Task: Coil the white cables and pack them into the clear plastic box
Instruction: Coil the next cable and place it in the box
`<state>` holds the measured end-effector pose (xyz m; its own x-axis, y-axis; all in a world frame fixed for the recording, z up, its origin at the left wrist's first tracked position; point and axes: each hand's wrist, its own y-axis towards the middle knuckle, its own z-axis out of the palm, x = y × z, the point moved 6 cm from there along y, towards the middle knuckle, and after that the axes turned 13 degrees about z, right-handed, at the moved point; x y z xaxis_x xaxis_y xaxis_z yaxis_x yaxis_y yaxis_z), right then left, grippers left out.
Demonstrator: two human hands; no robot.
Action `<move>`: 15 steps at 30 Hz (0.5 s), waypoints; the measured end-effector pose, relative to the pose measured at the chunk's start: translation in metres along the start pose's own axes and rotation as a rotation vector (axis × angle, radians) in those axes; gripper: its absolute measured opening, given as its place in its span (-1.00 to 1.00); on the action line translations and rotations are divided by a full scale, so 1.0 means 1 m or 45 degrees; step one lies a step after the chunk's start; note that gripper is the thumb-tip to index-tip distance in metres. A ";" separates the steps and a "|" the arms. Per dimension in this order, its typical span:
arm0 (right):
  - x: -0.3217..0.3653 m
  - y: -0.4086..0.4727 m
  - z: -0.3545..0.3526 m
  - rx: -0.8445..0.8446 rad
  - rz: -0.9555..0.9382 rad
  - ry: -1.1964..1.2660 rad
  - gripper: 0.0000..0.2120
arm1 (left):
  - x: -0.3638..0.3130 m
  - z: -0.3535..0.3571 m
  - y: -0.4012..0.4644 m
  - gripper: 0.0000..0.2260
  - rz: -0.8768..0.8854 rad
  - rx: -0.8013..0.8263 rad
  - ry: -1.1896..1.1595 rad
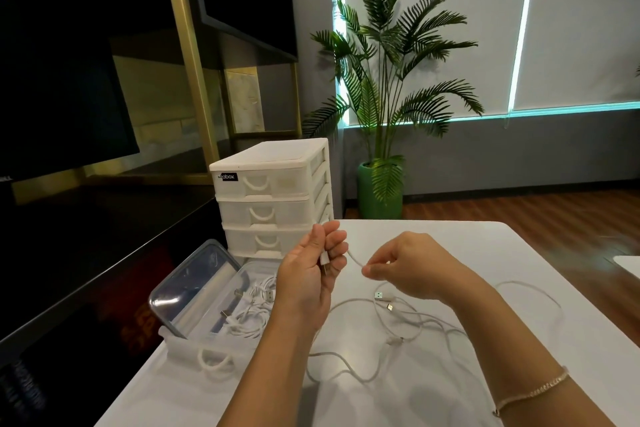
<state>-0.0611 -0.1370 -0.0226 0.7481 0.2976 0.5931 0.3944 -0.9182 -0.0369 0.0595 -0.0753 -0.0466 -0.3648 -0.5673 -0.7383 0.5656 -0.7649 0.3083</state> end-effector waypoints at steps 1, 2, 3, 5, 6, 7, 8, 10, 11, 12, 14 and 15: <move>0.002 -0.002 0.001 0.014 -0.016 -0.025 -0.79 | 0.000 0.000 0.000 -0.78 0.001 -0.012 0.001; 0.003 -0.004 0.001 0.025 -0.030 -0.041 -0.79 | -0.001 0.000 0.000 -0.78 -0.002 -0.018 -0.007; 0.005 -0.005 0.001 0.036 -0.043 -0.054 -0.79 | -0.001 0.000 0.000 -0.78 -0.003 -0.019 -0.020; 0.008 -0.008 0.003 0.067 -0.058 -0.084 -0.78 | 0.000 0.001 0.001 -0.79 0.000 -0.017 -0.035; 0.010 -0.010 0.004 0.085 -0.064 -0.103 -0.78 | 0.000 0.001 0.001 -0.79 0.006 -0.014 -0.033; 0.012 -0.011 0.005 0.100 -0.069 -0.128 -0.77 | 0.001 0.002 0.001 -0.79 0.012 -0.006 -0.024; 0.014 -0.012 0.005 0.107 -0.077 -0.159 -0.76 | 0.001 0.002 0.001 -0.80 0.018 0.008 -0.005; 0.018 -0.015 0.005 0.104 -0.111 -0.241 -0.74 | 0.001 0.004 0.001 -0.80 0.035 0.046 0.062; 0.020 -0.016 0.005 0.097 -0.129 -0.275 -0.74 | 0.001 0.005 0.001 -0.80 0.048 0.065 0.109; 0.021 -0.017 0.003 0.089 -0.140 -0.298 -0.74 | 0.001 0.005 0.001 -0.80 0.065 0.083 0.160; 0.021 -0.019 0.000 0.069 -0.140 -0.320 -0.77 | 0.001 0.005 0.001 -0.81 0.102 0.113 0.259; 0.021 -0.021 -0.002 0.063 -0.137 -0.337 -0.77 | 0.002 0.005 0.000 -0.81 0.121 0.128 0.305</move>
<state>-0.0546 -0.1124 -0.0082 0.8113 0.4565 0.3653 0.4998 -0.8657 -0.0281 0.0551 -0.0780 -0.0446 -0.1218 -0.5589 -0.8202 0.5083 -0.7449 0.4321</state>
